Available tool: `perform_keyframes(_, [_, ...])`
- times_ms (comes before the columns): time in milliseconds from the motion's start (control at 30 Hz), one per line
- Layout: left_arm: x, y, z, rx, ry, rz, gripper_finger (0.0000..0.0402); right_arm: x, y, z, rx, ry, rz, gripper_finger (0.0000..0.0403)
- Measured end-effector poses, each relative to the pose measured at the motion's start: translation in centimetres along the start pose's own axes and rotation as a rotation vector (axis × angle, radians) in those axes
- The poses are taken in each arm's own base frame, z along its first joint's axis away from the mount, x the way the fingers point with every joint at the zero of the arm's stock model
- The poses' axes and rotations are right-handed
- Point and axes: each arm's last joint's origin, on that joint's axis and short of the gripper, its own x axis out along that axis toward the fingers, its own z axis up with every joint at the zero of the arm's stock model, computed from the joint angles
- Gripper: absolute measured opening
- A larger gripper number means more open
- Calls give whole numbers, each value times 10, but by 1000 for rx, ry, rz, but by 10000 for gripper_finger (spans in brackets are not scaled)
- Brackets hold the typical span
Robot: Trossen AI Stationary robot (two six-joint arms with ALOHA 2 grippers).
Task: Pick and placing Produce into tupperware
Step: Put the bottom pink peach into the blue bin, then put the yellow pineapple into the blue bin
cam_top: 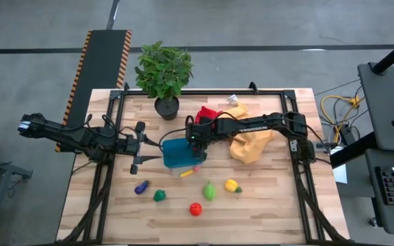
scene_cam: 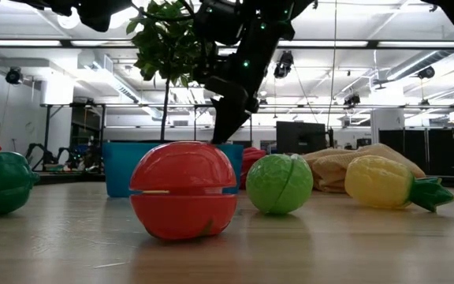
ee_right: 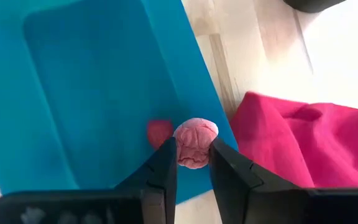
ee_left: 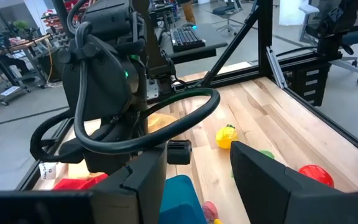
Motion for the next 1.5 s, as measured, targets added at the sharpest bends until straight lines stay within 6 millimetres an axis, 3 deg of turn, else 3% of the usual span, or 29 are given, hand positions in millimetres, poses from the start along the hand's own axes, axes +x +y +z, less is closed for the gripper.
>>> perform_keyframes(267, [0,0,0,0,0,0,164,1,-1,-1,-15,10,-1,75])
perform_keyframes(667, [0,0,0,0,1,0,164,0,-1,-1,-15,10,-1,121])
perform_keyframes(967, [0,0,-1,1,7,-1,164,-4,-2,-3,-17,37,-3,134])
perform_keyframes(1300, [0,2,0,2,8,68,164,-46,-8,-7,47,99,-9,133])
perform_keyframes(1500, [-3,4,3,-4,-18,102,164,-98,0,-17,-31,-8,-13,122])
